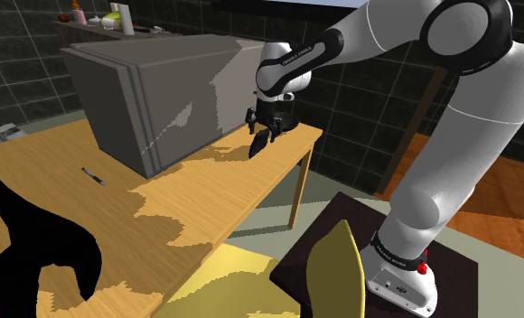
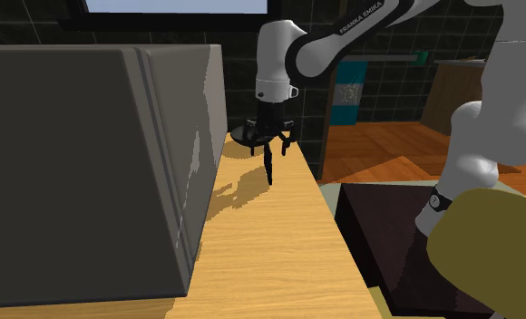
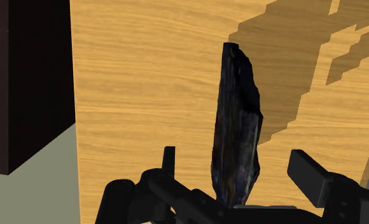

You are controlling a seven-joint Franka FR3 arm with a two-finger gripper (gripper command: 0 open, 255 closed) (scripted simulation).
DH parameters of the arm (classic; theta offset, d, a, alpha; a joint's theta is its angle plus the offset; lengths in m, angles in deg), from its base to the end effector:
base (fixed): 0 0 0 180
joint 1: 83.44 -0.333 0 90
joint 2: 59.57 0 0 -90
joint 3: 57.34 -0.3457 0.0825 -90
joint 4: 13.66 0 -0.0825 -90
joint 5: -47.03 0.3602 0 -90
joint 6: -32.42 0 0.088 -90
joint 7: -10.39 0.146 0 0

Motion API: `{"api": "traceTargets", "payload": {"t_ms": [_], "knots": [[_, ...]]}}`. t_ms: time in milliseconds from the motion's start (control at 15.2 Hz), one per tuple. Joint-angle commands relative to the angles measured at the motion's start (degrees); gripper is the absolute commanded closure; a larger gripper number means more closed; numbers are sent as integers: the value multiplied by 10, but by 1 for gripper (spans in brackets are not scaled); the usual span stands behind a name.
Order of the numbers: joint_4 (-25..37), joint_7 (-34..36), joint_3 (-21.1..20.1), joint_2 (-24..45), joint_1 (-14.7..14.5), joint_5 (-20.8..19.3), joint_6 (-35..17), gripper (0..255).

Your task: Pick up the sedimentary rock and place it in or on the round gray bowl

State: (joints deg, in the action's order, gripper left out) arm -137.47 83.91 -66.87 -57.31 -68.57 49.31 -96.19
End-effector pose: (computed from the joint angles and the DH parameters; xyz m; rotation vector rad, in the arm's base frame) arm 0.5281 -0.0474 0.3882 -2.3586 1.9882 -0.0242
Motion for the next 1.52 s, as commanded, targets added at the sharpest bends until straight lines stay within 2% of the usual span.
{"api": "traceTargets", "payload": {"t_ms": [0,198,264,858,1452], "knots": [[0,0,0,0,0,0,-1,0],[0,0,0,0,0,0,-1,0],[0,0,0,0,0,0,-1,255],[0,0,0,0,0,0,-1,255],[38,-1,1,-29,1,4,67,255]]}}
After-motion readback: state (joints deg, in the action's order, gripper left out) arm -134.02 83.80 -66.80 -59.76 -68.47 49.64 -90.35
